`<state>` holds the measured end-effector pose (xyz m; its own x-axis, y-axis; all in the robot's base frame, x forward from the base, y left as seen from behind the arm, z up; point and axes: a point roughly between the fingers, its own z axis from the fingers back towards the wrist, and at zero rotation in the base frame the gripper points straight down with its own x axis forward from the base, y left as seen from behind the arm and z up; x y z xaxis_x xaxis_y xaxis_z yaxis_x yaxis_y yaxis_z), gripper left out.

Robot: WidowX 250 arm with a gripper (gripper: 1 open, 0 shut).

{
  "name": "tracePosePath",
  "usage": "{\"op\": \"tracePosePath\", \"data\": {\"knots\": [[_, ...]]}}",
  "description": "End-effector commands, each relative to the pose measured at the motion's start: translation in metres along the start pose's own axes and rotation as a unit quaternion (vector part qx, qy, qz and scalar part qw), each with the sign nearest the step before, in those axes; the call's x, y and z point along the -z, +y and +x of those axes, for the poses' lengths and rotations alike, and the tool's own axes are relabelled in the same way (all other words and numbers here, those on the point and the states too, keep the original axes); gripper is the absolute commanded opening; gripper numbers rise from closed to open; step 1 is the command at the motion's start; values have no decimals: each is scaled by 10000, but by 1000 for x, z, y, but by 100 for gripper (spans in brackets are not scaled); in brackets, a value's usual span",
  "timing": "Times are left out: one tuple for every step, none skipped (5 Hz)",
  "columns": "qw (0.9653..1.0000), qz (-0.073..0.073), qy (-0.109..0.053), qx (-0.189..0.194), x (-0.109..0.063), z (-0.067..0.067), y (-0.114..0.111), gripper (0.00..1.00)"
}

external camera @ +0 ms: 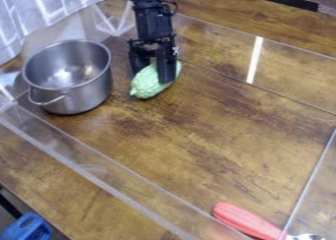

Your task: Remove the green object from the silver pot and put it on the table

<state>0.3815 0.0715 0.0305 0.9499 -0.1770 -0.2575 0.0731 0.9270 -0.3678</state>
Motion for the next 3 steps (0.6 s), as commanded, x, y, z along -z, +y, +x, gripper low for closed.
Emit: {"op": "tracePosePath", "data": {"knots": [[9989, 271, -164, 336, -25, -4, -22, 0], [9984, 319, -77, 451, -27, -7, -26, 0], [9986, 317, -49, 417, -27, -2, -33, 0]]}}
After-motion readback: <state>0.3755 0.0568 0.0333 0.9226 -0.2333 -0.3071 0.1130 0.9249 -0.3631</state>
